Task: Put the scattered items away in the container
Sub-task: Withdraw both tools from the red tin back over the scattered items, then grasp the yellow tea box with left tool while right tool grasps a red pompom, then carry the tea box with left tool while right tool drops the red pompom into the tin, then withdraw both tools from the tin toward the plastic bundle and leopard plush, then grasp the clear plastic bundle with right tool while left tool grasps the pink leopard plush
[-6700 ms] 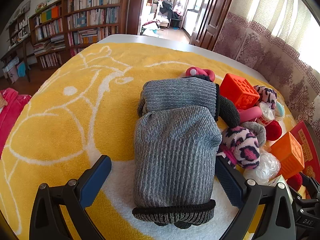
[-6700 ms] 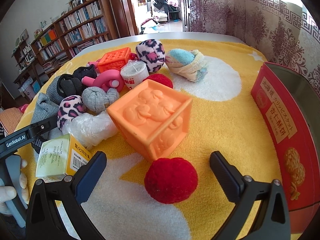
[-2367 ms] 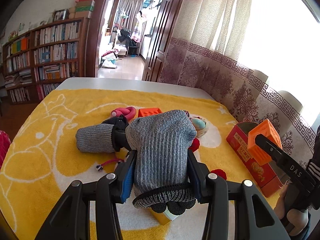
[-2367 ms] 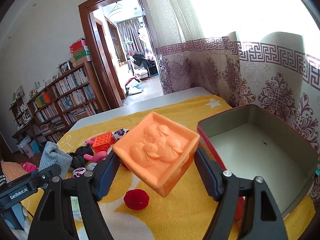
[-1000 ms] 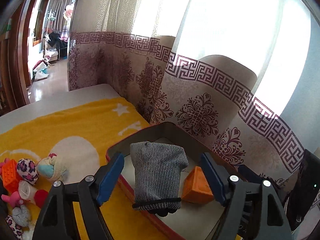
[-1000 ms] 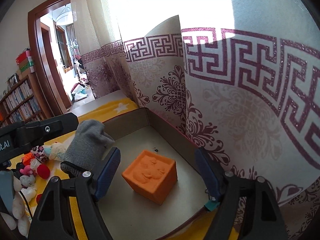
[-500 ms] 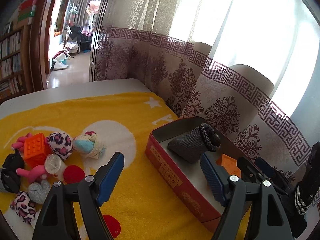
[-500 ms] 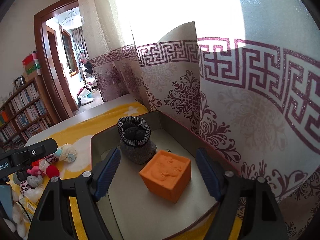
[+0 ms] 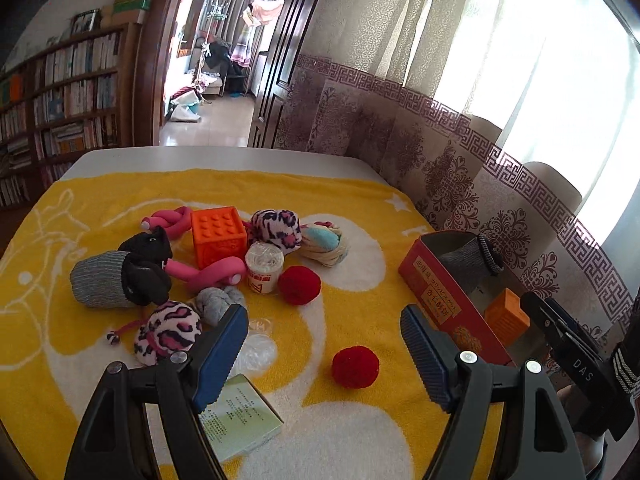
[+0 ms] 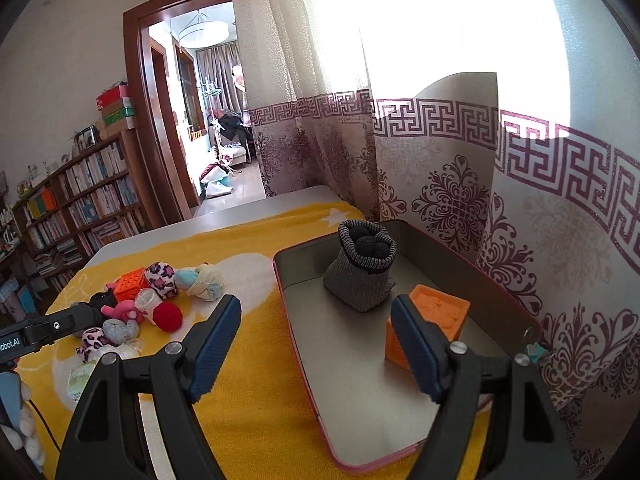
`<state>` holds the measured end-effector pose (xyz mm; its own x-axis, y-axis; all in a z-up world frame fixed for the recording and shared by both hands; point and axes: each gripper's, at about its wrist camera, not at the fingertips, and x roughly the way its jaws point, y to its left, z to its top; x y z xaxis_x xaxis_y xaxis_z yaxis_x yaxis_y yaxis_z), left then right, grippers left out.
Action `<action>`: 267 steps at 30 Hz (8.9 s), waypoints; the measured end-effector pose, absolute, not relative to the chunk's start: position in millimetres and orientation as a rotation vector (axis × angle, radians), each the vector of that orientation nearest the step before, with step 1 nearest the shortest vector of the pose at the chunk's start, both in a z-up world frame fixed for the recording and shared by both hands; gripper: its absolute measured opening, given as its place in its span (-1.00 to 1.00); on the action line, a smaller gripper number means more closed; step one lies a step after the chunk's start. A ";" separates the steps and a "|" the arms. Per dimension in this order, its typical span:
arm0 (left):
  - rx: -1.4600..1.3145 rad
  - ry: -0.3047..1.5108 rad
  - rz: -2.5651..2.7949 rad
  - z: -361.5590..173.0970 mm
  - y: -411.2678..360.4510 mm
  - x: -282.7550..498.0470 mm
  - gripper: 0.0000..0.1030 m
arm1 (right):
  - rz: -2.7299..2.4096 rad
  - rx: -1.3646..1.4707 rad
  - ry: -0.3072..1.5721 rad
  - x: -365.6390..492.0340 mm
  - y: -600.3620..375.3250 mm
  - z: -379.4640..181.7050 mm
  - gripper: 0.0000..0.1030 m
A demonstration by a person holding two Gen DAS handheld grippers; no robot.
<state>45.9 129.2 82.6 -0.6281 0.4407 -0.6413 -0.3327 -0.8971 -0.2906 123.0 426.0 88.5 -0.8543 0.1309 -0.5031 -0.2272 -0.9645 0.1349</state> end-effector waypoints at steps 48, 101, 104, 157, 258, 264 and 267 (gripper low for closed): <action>-1.212 -0.178 2.486 14.4 97.0 54.5 0.71 | 2.960 -1.196 0.204 82.6 330.9 32.9 0.57; -1.156 -0.175 2.351 10.8 113.8 60.4 0.06 | 2.963 -1.319 0.463 54.6 342.0 13.4 -0.19; -1.142 -0.158 2.362 13.4 115.8 64.2 0.06 | 2.976 -1.275 0.458 57.2 343.2 17.9 -0.19; -0.901 0.102 2.130 106.4 322.9 31.7 0.07 | 2.704 -0.853 0.347 132.9 492.2 64.0 -0.19; -1.180 -0.440 2.547 6.9 9.1 -4.2 0.68 | 3.086 -1.422 0.106 9.4 247.5 14.7 0.18; -1.189 -0.376 2.504 5.0 25.0 -7.9 0.68 | 3.029 -1.376 0.146 5.6 260.9 18.1 0.17; -1.230 -0.379 2.463 -0.6 31.4 -12.6 0.68 | 3.015 -1.349 0.124 6.0 262.6 19.6 0.17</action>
